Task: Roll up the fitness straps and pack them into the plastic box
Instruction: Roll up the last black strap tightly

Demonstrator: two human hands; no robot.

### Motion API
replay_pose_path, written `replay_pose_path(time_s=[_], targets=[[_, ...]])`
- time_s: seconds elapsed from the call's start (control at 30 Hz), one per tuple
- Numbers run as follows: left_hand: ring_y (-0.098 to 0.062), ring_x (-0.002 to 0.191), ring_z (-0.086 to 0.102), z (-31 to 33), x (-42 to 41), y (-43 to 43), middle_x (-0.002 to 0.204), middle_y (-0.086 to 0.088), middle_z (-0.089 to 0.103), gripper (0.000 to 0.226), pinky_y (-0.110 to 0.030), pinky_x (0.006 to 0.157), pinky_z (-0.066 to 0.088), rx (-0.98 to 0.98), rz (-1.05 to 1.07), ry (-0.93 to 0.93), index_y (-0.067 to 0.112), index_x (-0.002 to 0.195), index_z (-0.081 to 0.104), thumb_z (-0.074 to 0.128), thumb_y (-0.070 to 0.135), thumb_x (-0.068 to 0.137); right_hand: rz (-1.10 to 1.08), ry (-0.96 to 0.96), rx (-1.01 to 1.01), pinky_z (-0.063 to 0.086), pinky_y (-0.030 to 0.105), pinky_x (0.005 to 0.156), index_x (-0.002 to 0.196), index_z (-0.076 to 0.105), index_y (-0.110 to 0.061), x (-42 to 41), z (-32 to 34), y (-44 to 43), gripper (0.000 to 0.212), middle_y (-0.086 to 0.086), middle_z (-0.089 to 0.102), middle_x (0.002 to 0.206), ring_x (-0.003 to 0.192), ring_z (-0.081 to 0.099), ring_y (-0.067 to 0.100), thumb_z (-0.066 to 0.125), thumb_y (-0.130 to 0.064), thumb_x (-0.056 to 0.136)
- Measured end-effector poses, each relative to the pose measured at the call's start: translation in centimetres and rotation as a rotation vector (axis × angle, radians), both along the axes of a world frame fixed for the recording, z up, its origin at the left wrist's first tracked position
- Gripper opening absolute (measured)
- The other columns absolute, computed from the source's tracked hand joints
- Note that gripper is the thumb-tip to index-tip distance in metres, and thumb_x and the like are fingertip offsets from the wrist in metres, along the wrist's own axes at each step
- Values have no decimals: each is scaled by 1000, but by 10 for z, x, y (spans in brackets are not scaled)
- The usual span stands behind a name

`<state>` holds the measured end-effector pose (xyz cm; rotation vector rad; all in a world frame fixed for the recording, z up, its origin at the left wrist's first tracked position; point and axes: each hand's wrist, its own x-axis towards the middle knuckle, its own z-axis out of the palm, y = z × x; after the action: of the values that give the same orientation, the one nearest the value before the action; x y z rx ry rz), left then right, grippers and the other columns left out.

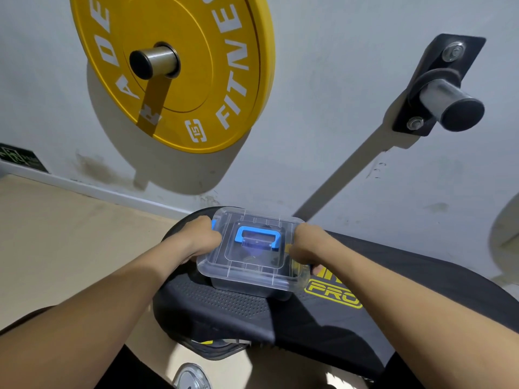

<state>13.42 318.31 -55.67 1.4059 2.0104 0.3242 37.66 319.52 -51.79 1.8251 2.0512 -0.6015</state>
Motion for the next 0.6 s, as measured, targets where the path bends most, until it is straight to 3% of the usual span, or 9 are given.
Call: replay_pose_path(time_s=[0.03,0.07,0.13,0.17,0.2,0.27,0.33,0.47,0.6], targets=[[-27,98,69,3,3,-2,114,-11,71,22,-37,82,62,-46,-5,-49,13,108,63,67,21,88,52,-38,-52,58,32,64,97,57,-4,-5,2,-5,10,13,64,94,95,80,39,52,-12,99],[-25,101,71,6,6,-4,118,-8,71,41,-41,82,65,-107,-13,-91,15,118,63,77,30,82,54,-40,-120,61,36,72,124,52,-6,-6,0,-7,30,15,63,108,101,78,40,62,-16,98],[-27,117,67,11,13,-7,139,-8,60,97,-43,78,67,-231,-76,-61,16,146,48,96,45,67,-39,93,-289,66,47,83,166,-6,-26,-7,-4,-11,122,23,59,139,96,75,40,87,-21,86],[-30,128,61,11,14,-7,151,-10,51,124,-42,81,65,-262,-123,-2,12,159,34,101,50,61,-32,103,-301,66,50,87,164,-25,-31,-6,-6,-13,147,25,58,145,90,75,39,94,-22,80],[-32,139,52,11,14,-6,160,-13,42,144,-42,92,63,-270,-167,56,9,166,20,103,54,57,-4,83,-279,65,52,89,165,-24,-28,-6,-6,-15,153,24,60,145,87,77,39,99,-24,74],[-36,157,34,12,9,-3,173,-18,22,166,-46,118,47,-257,-250,127,10,171,0,105,57,52,-42,98,-208,65,54,87,162,8,-20,-9,-10,-12,136,19,64,137,87,80,39,104,-26,65],[-37,160,27,12,2,0,175,-18,15,167,-49,127,36,-196,-289,145,18,172,-2,106,52,49,-93,201,-138,67,50,82,154,27,-20,-12,-15,-7,121,13,66,128,89,80,36,105,-29,62],[-36,147,44,7,-14,9,157,-10,35,141,-49,124,39,-15,-253,169,31,168,29,108,37,51,-5,293,38,54,32,97,158,37,-23,-15,-31,7,115,9,65,137,127,63,31,100,-47,65],[-33,139,48,2,-33,20,148,-2,37,113,-47,119,43,99,-211,197,28,155,50,107,30,57,35,387,97,51,35,97,158,39,-31,-30,-46,23,110,9,62,143,129,58,32,95,-59,67]])
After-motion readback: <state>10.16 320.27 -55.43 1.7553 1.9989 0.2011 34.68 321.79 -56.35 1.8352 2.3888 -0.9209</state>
